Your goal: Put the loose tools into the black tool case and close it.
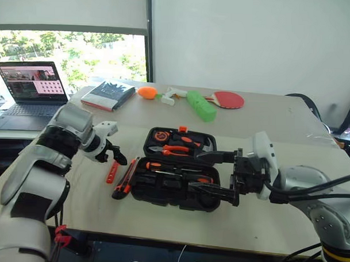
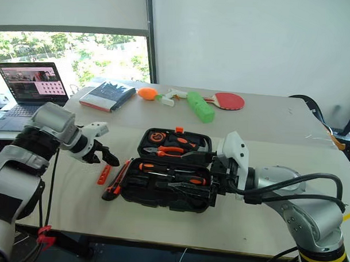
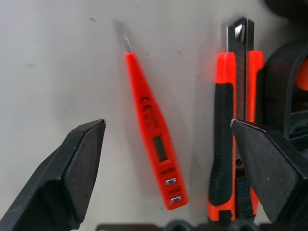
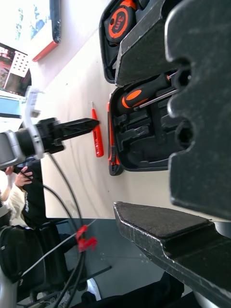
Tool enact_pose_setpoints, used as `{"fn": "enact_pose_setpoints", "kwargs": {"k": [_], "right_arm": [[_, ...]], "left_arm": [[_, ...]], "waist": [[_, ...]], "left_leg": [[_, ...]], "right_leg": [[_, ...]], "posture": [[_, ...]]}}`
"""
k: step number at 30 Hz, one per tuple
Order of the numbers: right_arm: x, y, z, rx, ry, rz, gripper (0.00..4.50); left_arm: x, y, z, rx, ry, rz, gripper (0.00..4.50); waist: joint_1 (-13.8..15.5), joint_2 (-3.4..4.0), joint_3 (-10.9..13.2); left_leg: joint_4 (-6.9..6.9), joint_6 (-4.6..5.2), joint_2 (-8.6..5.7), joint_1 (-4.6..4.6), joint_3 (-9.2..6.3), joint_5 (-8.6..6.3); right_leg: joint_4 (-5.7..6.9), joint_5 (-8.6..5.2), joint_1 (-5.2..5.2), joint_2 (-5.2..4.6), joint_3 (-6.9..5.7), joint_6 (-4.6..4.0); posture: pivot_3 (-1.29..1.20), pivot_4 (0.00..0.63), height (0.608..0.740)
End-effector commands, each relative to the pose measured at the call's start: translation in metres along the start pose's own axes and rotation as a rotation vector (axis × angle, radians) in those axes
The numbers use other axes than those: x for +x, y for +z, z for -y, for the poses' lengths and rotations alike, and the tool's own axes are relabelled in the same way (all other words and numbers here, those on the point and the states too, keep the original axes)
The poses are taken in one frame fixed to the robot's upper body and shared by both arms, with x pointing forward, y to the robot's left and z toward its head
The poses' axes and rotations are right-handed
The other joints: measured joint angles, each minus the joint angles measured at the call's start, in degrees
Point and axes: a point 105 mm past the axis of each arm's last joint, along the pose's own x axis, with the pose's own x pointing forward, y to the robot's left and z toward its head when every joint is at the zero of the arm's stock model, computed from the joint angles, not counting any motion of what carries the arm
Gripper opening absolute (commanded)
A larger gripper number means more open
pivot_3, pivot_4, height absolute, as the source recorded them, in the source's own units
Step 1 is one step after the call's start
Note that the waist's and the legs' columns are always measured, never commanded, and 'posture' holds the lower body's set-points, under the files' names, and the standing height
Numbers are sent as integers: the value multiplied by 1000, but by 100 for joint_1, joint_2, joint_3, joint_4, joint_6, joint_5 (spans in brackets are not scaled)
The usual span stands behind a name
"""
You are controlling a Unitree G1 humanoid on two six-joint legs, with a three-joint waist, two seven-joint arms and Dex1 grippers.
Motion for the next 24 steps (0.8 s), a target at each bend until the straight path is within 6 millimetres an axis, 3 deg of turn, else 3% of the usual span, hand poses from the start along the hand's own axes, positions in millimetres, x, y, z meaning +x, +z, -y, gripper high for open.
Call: {"fn": "enact_pose_setpoints", "kwargs": {"k": [1,15,21,22,24], "right_arm": [[-3,12,-3,-46,-3,29,4458],[-2,13,4,-44,-57,30,4458],[0,13,7,-41,-63,33,4500],[0,13,7,-41,-63,33,4500],[0,13,7,-40,-64,36,4500]], "left_arm": [[-8,7,1,25,17,2,4500],[2,-7,-2,35,49,-92,4500],[3,-18,-3,53,54,-131,2900],[3,-18,-3,52,55,-131,2380],[4,-18,-4,48,60,-128,2380]], "waist": [[-14,0,0],[-30,0,0],[-44,0,0],[-44,0,0],[-43,0,0]], "left_leg": [[0,0,0,0,-1,0],[2,1,-2,0,-16,0],[2,1,-1,2,-19,0],[2,1,-1,2,-20,0],[2,1,-2,3,-21,0]], "right_leg": [[-1,0,0,0,0,0],[1,-1,3,0,-2,1],[3,-1,4,0,-2,1],[4,-1,4,1,-2,1],[6,-1,4,1,-2,1]], "posture": [[0,150,736],[0,150,736],[0,150,736],[0,150,736],[0,150,736]]}}
